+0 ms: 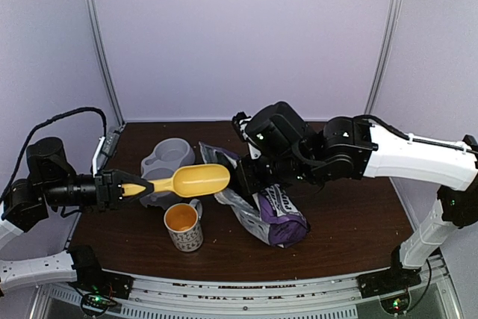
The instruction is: Serve the pet food
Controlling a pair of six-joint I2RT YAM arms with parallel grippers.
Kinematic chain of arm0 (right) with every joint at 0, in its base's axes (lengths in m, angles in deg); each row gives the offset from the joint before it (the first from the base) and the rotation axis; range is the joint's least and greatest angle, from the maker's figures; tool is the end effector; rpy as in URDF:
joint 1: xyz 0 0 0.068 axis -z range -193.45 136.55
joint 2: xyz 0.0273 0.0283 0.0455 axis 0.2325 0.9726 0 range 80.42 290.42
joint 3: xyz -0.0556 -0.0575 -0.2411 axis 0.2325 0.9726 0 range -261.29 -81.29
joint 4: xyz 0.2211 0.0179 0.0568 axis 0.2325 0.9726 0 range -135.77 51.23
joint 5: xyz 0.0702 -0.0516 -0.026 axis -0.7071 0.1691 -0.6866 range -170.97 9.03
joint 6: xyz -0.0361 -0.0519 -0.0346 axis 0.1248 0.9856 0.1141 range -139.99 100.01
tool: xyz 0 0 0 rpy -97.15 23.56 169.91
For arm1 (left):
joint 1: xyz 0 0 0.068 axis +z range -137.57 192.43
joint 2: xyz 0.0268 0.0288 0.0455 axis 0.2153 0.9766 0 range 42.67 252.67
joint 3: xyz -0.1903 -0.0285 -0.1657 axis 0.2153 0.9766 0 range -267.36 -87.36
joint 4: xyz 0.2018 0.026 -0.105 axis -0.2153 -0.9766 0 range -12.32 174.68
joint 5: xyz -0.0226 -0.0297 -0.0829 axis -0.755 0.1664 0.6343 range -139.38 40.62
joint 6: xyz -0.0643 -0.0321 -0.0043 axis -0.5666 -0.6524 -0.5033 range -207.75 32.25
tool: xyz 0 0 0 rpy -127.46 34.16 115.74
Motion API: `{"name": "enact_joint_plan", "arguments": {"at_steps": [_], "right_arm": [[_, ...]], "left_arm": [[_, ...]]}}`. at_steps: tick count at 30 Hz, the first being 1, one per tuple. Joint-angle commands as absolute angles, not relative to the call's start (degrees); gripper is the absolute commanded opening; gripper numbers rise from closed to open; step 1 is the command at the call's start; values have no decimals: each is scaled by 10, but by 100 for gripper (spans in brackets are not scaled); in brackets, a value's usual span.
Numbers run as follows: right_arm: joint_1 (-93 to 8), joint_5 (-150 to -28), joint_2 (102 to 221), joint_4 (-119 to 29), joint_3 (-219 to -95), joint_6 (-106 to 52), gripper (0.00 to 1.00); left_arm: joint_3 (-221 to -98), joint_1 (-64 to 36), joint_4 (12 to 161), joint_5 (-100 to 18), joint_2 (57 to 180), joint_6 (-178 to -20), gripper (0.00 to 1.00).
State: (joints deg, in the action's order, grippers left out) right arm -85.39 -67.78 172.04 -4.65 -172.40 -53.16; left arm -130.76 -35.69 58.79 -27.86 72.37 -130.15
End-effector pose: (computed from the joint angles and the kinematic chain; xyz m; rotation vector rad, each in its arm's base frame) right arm 0.1171 0.3153 0.3283 -0.6705 2.2759 0.6784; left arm 0.0665 -0.1068 0.3153 0.4061 1.9806 -1.4132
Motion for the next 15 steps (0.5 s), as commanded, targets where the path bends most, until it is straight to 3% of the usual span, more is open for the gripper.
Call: {"name": "enact_joint_plan", "arguments": {"at_steps": [1, 15], "right_arm": [[-876, -675, 1722, -45, -1730, -531, 0], [-929, -686, 1797, -42, -1799, -536, 0]], "left_arm": [[-1319, -359, 552, -314, 737, -1288, 0], [-1343, -369, 510, -381, 791, -1279, 0]]}}
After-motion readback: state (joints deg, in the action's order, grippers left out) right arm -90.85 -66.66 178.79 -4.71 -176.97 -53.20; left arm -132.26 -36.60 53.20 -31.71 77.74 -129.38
